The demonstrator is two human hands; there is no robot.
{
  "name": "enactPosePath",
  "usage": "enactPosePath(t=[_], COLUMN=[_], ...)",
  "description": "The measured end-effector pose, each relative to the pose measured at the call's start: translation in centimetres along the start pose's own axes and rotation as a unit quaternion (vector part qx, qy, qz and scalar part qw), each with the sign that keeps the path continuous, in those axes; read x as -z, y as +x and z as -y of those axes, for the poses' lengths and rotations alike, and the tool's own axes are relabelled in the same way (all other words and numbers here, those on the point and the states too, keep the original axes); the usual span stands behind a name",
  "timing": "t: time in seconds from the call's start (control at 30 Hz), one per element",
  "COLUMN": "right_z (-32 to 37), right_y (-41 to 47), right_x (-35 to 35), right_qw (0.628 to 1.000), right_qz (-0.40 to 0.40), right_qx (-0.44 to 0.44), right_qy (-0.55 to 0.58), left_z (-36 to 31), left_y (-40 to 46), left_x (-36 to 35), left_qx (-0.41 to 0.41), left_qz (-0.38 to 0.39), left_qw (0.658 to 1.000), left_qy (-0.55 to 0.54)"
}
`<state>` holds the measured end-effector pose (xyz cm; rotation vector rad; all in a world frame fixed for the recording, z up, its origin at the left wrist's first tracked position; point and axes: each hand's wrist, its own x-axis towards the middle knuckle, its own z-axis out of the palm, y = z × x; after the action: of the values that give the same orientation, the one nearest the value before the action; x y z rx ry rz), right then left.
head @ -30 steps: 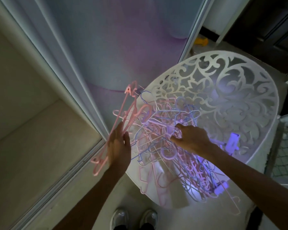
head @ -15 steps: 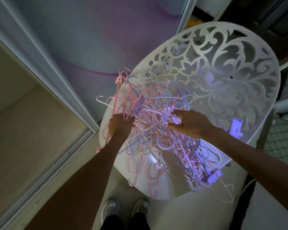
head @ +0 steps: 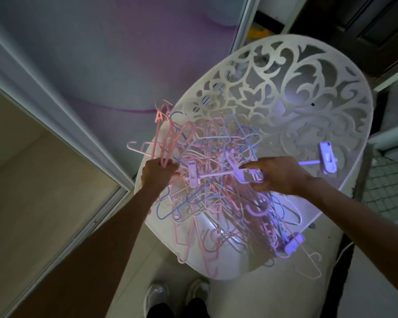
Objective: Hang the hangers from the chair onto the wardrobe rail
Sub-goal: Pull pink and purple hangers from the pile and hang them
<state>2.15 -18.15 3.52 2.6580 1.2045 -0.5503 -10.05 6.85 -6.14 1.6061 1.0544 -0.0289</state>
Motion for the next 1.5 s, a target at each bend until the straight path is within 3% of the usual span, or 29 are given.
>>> enactPosePath(t=[0.17,0.3,0.47,0.67,0.77,0.83,0.93,1.1,1.3,1.5], right_z=[-0.3,2.1,5.5,10.8,12.6,14.0,15.3,18.6,25.0,33.2], right_y=[-1.7,-2.1,-2.4,-5.8,-8.4,-10.4,-12.7,-16.2,-17.4,-16.8], right_x=[0.7,1.8,3.7,7.9,10.3,12.0,13.9,18.1,25.3,32.5], right_qw=[0.995,0.980,0.952,0.832,0.774,0.760,0.761,0.800,0.786,0.833], right_qz=[0.021,0.061,0.096,0.163,0.225,0.247,0.262,0.225,0.224,0.173], right_qx=[-0.069,-0.102,-0.090,-0.134,-0.073,-0.034,0.022,0.089,0.158,0.209], right_qy=[0.071,0.162,0.278,0.513,0.588,0.600,0.593,0.549,0.554,0.482], left_z=[-0.7,-1.1,-1.4,-3.4,-4.2,-4.6,-4.7,-5.4,-8.0,-10.8], left_y=[-2.7,-5.1,-7.6,-14.7,-18.8,-22.1,-26.2,-32.3,-39.0,-41.6], left_x=[2.2,5.8,9.9,15.9,19.2,21.8,25.0,29.3,35.4,43.2], left_qx=[-0.048,-0.020,0.015,0.072,0.093,0.090,0.076,0.056,0.023,-0.006], left_qz=[-0.051,-0.116,-0.066,0.015,0.044,0.048,0.046,-0.003,-0.071,-0.149], left_qw=[0.998,0.992,0.997,0.991,0.981,0.977,0.976,0.974,0.971,0.961], left_qy=[0.010,0.044,-0.039,-0.107,-0.166,-0.188,-0.201,-0.220,-0.227,-0.233])
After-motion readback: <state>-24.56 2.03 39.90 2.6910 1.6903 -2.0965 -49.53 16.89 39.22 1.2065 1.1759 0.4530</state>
